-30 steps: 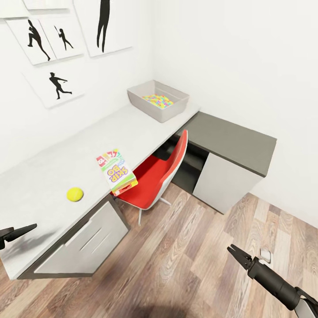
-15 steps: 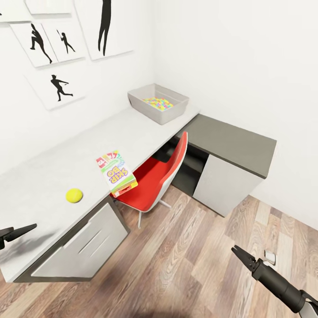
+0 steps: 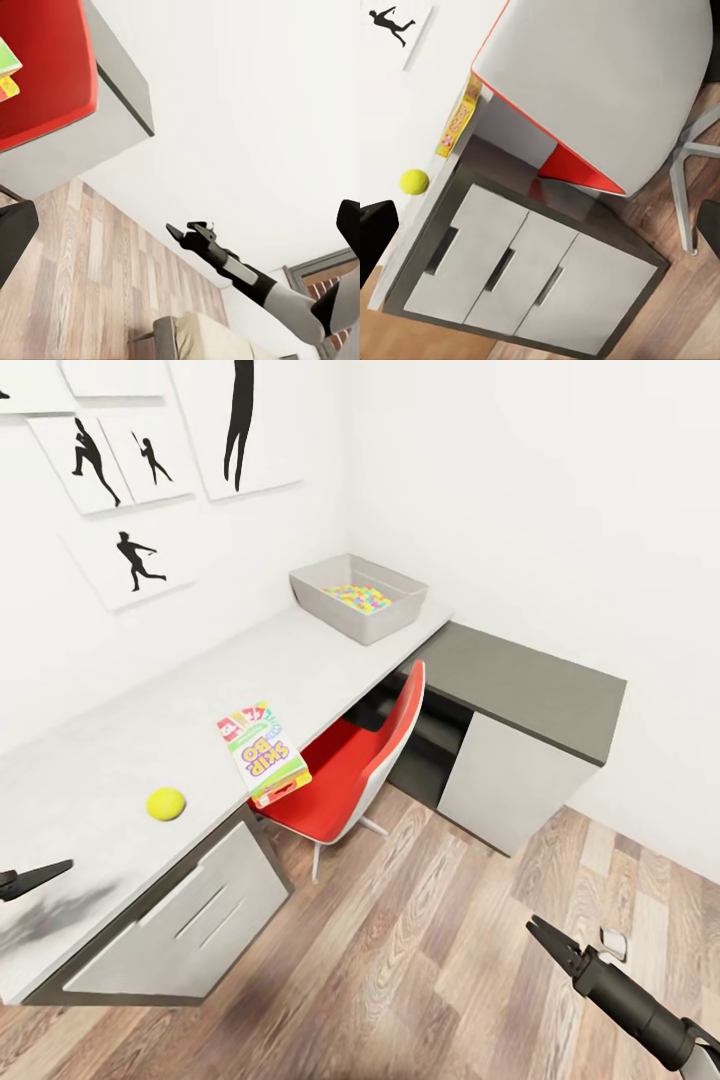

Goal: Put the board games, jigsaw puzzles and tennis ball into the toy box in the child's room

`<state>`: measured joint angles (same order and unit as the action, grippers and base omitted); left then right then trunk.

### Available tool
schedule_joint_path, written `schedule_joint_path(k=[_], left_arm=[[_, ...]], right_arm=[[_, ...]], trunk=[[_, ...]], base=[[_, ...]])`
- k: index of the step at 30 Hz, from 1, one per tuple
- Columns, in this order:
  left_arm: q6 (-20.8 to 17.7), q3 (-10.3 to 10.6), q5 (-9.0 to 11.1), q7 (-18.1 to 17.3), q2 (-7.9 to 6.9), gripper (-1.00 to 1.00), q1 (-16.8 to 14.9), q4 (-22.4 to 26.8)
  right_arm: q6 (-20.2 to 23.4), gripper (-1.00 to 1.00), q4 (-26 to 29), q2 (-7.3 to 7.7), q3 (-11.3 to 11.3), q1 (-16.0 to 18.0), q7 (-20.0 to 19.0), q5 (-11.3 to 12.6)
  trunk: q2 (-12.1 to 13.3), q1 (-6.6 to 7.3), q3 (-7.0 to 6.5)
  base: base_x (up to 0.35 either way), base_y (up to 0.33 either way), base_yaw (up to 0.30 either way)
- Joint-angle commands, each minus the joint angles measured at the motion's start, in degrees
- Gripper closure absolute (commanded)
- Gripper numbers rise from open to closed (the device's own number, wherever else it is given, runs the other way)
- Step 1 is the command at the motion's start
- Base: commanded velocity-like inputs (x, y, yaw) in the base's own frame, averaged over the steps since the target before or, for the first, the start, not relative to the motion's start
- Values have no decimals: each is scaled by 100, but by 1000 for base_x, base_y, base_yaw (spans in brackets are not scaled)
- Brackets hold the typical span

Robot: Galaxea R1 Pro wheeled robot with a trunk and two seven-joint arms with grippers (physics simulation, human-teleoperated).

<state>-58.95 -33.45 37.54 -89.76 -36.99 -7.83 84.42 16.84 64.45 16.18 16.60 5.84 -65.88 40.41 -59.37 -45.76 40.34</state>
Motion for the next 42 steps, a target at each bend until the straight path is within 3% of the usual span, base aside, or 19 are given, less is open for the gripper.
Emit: schedule_joint_path(k=[1, 13, 31, 42], left_arm=[[-61, -7, -1, -24, -3, -100, -2, 4], [-81, -39, 23, -24, -10, -100, 1, 23], [-82, -56, 26, -24, -10, -100, 5, 29], [-66, -542, 108, -24, 53, -100, 173, 140]], right_arm=[[58, -100, 1, 1, 1, 1, -26, 33], [56, -100, -10, -8, 43, 1, -90, 37], [51, -100, -18, -10, 45, -3, -100, 29], [-61, -100, -38, -10, 46, -4, -98, 22]], trunk=[[-45, -23, 21], [-526, -286, 224], [-526, -286, 70], [-526, -286, -33]], base=[[0, 0, 0], [0, 0, 0], [0, 0, 0], [0, 0, 0]])
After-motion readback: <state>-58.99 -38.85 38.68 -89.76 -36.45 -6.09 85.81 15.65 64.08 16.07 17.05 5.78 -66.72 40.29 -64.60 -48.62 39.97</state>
